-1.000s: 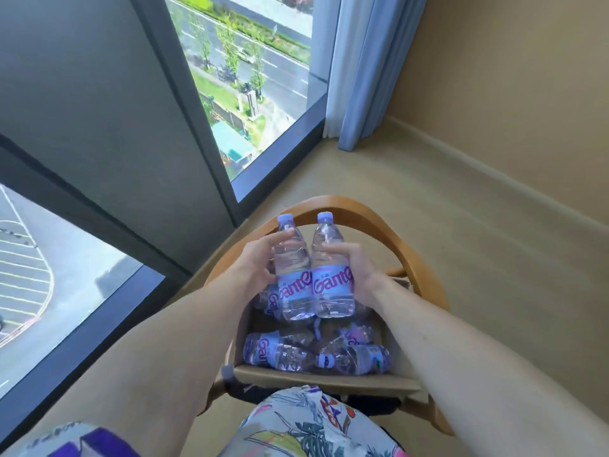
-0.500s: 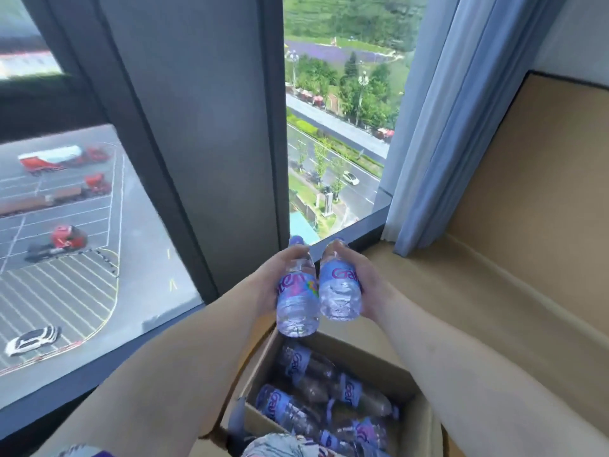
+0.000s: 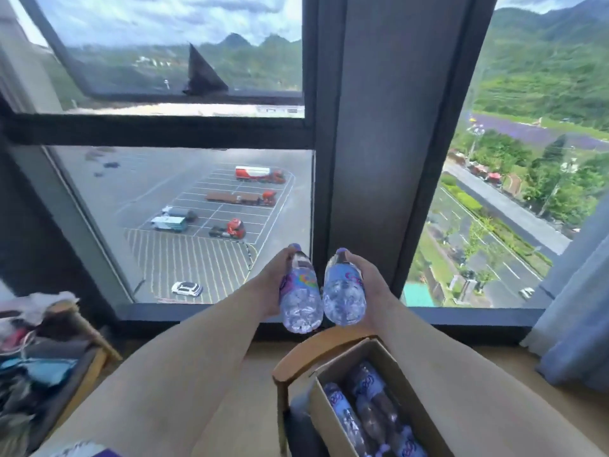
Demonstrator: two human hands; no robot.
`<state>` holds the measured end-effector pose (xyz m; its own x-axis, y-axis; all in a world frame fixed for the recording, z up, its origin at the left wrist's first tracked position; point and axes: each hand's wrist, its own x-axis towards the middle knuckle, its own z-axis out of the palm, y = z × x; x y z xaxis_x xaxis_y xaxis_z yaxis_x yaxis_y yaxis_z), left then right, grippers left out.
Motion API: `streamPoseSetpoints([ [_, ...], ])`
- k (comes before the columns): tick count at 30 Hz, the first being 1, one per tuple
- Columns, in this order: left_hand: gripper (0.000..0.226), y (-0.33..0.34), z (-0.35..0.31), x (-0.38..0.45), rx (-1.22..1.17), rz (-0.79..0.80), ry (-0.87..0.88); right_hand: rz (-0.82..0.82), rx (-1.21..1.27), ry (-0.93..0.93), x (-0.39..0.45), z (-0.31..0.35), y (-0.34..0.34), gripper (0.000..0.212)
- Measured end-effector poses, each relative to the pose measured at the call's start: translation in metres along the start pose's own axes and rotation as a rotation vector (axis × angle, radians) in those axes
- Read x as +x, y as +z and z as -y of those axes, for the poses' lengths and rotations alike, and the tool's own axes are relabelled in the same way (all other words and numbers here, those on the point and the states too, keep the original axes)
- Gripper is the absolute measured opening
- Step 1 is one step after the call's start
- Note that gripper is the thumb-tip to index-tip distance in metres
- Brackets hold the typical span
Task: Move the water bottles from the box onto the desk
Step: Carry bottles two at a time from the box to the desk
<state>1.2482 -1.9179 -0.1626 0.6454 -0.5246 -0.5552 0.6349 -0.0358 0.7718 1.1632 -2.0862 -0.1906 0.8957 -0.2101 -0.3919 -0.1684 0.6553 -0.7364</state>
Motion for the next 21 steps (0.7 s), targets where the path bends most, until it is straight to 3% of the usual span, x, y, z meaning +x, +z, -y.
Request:
streamPoseSetpoints([
  [2, 0.039, -0.025, -0.005, -0.02, -0.02, -0.043, 0.062, 0.058, -0.022, 0.067, -0.001, -0.011, 0.031, 0.02],
  [4, 0.038, -0.054, -0.01, -0.044, -0.049, -0.094, 0.137, 0.153, -0.049, 0.173, -0.004, -0.023, 0.064, 0.033],
  [8, 0.041, -0.119, -0.017, -0.096, -0.087, -0.265, 0.218, 0.451, -0.025, 0.308, -0.015, -0.058, 0.134, 0.052],
  [11, 0.036, -0.177, -0.013, -0.139, -0.129, -0.44, 0.266, 0.508, -0.151, 0.352, -0.027, -0.096, 0.193, 0.056],
  [15, 0.025, -0.262, 0.008, -0.208, -0.206, -0.598, 0.363, 0.57, -0.293, 0.332, -0.047, -0.165, 0.274, 0.033],
  [18, 0.019, -0.328, 0.026, -0.269, -0.287, -0.667, 0.387, 0.675, -0.303, 0.362, -0.067, -0.231, 0.337, 0.027],
  [21, 0.028, -0.393, 0.048, -0.329, -0.317, -0.717, 0.412, 0.769, -0.345, 0.388, -0.087, -0.297, 0.396, 0.023],
])
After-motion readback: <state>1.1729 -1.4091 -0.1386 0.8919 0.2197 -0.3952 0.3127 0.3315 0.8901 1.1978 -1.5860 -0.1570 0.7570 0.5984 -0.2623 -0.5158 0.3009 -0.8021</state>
